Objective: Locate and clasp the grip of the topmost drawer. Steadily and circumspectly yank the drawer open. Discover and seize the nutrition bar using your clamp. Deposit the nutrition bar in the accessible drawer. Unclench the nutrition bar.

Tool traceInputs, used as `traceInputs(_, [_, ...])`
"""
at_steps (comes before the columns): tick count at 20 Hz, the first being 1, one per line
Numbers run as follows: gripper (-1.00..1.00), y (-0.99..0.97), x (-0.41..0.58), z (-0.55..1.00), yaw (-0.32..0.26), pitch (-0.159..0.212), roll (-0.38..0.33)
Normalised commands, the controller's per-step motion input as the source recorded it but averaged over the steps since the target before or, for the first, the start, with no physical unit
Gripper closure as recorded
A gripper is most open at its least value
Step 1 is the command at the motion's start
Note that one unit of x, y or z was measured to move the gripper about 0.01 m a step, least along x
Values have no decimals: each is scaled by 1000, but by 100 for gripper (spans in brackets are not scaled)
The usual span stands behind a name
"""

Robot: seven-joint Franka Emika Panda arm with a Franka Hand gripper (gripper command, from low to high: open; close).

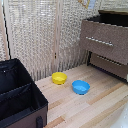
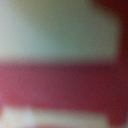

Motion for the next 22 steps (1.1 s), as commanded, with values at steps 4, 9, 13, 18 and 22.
traceInputs(4, [100, -816, 72, 222, 0, 210, 81])
traceInputs(9, [100, -872, 87, 380, 0, 190, 45])
traceInputs(13, [100, -965, 71, 581, 0, 109, 22])
traceInputs(18, [100, -999, 29, 547, 10, 77, 15])
traceInputs(22, [100, -947, 0, 401, 39, 81, 1])
